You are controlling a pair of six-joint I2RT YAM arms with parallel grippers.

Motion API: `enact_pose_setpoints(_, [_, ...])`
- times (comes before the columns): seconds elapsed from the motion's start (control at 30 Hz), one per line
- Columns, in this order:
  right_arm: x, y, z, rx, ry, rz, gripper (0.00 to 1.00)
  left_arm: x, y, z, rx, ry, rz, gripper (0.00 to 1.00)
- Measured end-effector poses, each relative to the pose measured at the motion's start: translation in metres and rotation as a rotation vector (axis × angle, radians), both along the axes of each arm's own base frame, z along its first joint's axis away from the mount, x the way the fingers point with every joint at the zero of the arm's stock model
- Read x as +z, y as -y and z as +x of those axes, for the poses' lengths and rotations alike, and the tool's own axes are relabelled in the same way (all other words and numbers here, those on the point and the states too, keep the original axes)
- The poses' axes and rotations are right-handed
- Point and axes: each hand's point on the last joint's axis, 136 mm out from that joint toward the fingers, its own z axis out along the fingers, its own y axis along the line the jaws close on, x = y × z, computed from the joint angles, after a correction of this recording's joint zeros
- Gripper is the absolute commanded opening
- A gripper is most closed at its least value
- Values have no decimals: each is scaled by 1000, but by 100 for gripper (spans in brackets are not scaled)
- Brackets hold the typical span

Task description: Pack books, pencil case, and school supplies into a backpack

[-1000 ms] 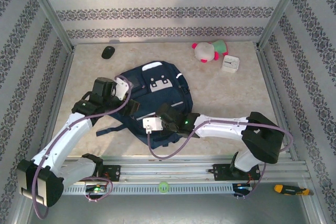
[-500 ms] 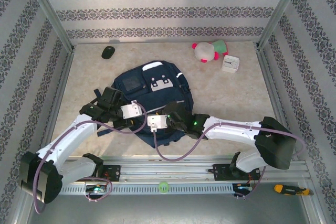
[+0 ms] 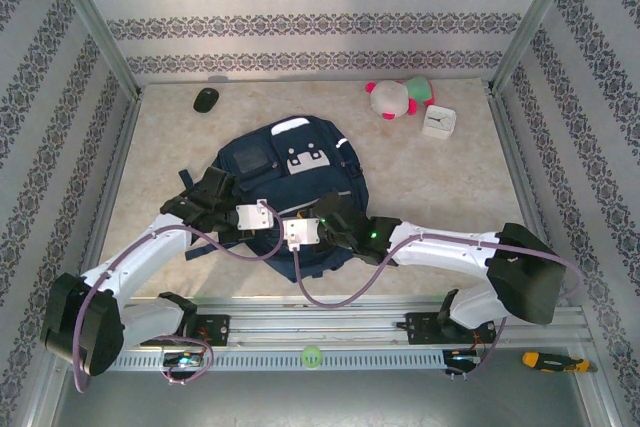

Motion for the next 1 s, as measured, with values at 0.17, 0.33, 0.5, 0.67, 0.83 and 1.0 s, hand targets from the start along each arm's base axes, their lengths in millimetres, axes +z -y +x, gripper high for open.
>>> enact_pose_setpoints(0.17, [-2, 0, -1, 2, -4, -1, 0, 8, 4, -1, -16, 20, -28, 14])
enact_pose_setpoints(0.33, [0, 0, 1, -4, -8, 13, 0, 11, 5, -3, -24, 11, -43, 1])
enact_pose_setpoints(0.5, [-1, 1, 2, -9, -14, 25, 0, 13, 5, -5, -26, -4, -47, 0])
enact_pose_setpoints(0.67, [2, 2, 4, -26, -21, 49, 0, 18, 6, -7, -19, -25, -60, 0])
enact_pose_setpoints(0.83, [9, 3, 7, -56, -38, 106, 0, 24, 20, -18, -28, -108, -153, 0])
enact_pose_setpoints(1.0, [9, 1, 10, -79, -58, 134, 0, 31, 35, -30, -3, -200, -267, 0])
